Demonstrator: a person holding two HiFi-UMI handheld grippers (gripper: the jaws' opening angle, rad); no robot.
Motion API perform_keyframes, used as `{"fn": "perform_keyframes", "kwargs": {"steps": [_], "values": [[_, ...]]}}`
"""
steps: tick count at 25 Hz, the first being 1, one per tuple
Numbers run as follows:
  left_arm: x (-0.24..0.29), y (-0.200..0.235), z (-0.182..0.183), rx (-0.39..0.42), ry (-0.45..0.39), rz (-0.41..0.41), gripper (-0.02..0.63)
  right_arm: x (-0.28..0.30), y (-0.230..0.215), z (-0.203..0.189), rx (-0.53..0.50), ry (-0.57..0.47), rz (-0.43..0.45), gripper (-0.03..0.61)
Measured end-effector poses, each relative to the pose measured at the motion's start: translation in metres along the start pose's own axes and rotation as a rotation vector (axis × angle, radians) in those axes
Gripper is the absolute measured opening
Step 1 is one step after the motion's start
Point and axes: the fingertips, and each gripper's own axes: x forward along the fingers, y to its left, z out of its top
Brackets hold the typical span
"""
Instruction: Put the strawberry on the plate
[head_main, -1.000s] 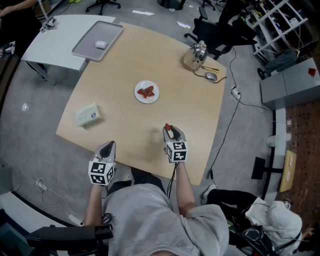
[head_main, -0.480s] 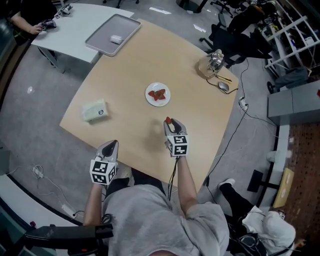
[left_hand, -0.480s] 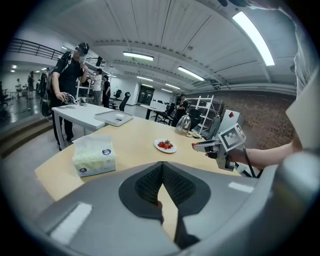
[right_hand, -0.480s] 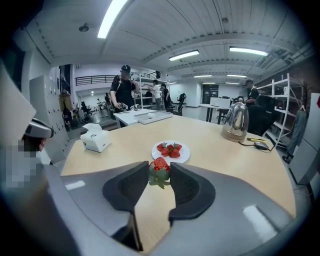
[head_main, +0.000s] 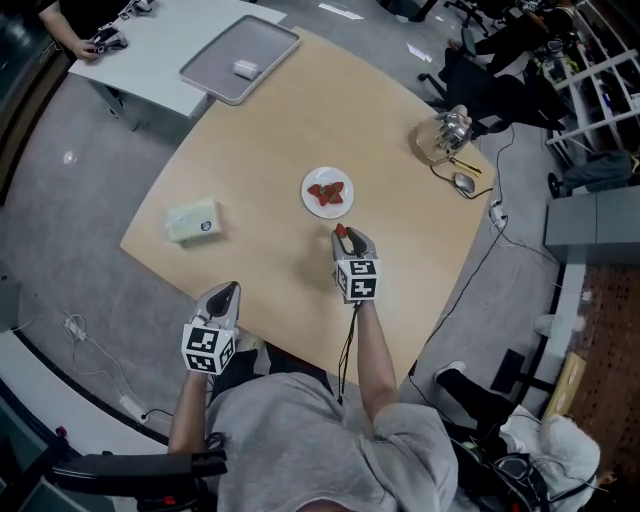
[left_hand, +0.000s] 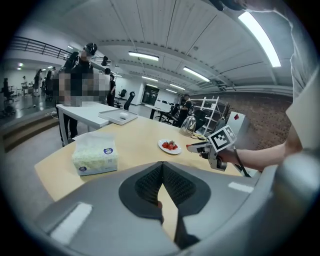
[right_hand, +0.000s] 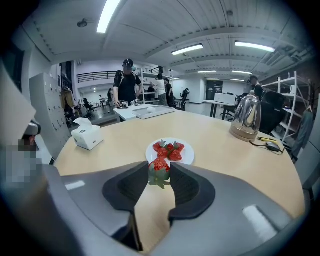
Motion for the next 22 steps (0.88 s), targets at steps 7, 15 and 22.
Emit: {"fn": "perform_keyframes", "kwargs": {"steps": [7, 15, 22], "values": [[0.01, 0.003, -0.001, -0.03, 0.003, 0.016, 0.02, 0.024, -0.007, 0.003, -0.013, 0.016, 0.025, 0.141], [0.027, 0.002, -0.002, -0.049, 0.017, 0.027, 0.02, 0.053, -0.013, 0.001, -0.033, 0.046, 0.051, 0.141], [0.036, 0.004, -0.004, -0.076, 0.028, 0.048, 0.02, 0.073, -0.016, 0.001, -0.052, 0.075, 0.074, 0.141]]}}
